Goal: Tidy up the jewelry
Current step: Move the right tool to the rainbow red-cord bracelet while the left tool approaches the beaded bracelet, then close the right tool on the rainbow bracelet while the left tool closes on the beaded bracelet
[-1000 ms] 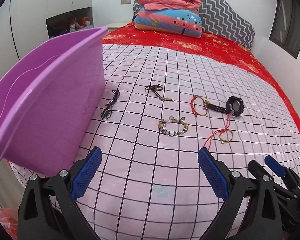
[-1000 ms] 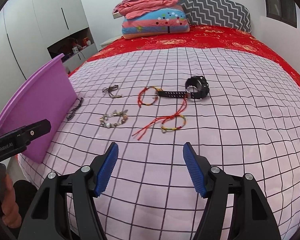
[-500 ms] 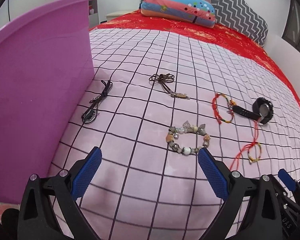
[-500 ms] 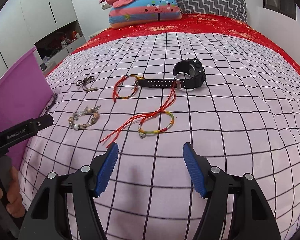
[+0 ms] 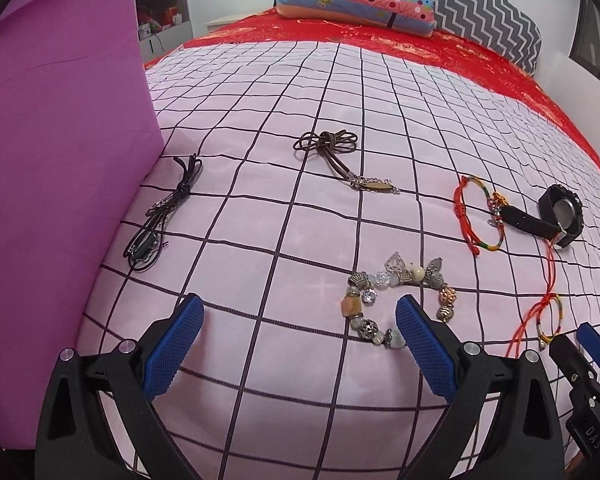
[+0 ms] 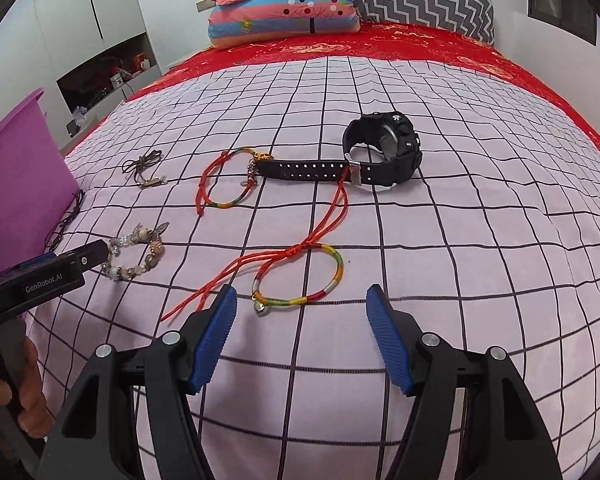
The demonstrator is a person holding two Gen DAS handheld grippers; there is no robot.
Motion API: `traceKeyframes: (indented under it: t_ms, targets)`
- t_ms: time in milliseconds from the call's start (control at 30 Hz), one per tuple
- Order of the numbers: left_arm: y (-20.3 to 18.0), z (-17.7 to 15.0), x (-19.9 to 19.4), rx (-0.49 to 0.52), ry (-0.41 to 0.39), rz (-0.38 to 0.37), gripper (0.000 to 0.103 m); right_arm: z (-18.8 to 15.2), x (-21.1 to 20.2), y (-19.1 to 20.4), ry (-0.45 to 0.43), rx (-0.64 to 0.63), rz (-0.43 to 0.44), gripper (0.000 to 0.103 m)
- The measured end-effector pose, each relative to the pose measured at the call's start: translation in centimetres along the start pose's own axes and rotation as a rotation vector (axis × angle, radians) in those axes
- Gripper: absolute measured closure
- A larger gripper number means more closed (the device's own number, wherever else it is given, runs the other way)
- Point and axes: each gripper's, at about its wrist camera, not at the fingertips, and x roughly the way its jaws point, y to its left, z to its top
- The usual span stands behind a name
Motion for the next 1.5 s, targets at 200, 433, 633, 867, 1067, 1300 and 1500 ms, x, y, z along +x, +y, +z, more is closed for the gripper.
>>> traceKeyframes:
  t_ms: [200, 433, 633, 867, 1067, 1300, 1500]
  targets:
    - [0.0, -0.2, 0.9, 0.008, 0.009, 0.008, 0.008, 0.4, 0.9, 0.0, 0.003, -0.004, -0.010, 0.039]
    - [-0.4, -0.5, 1.4, 0.030, 0.010, 0.028, 0.008, 0.4, 1.9, 0.0, 0.016, -0.010, -0.027, 0.039]
    - [-0.7, -0.6, 1.7, 0.042, 0.003, 0.044, 0.008, 0.5, 2.4, 0.1, 0.016, -0.019, -0.041, 0.038]
    - [-1.3, -0.5, 1.9, 0.050, -0.002, 0.057, 0.008, 0.6, 3.0, 0.2, 0.025, -0.036, -0.054, 0.036]
    - [-2.2, -0.8, 2.0, 0.074, -0.017, 0.062, 0.013, 1.0, 3.7, 0.9, 0.037, -0.088, -0.087, 0.036]
    - [-3.5, -1.0, 1.4, 0.115, -0.017, 0.018, 0.046, 0.9, 3.8, 1.7, 0.041, -0.136, -0.076, 0.049]
    - [-4.5, -1.0, 1.2, 0.140, 0.004, -0.039, 0.086, 0.8, 3.9, 2.3, 0.048, -0.160, -0.055, 0.065]
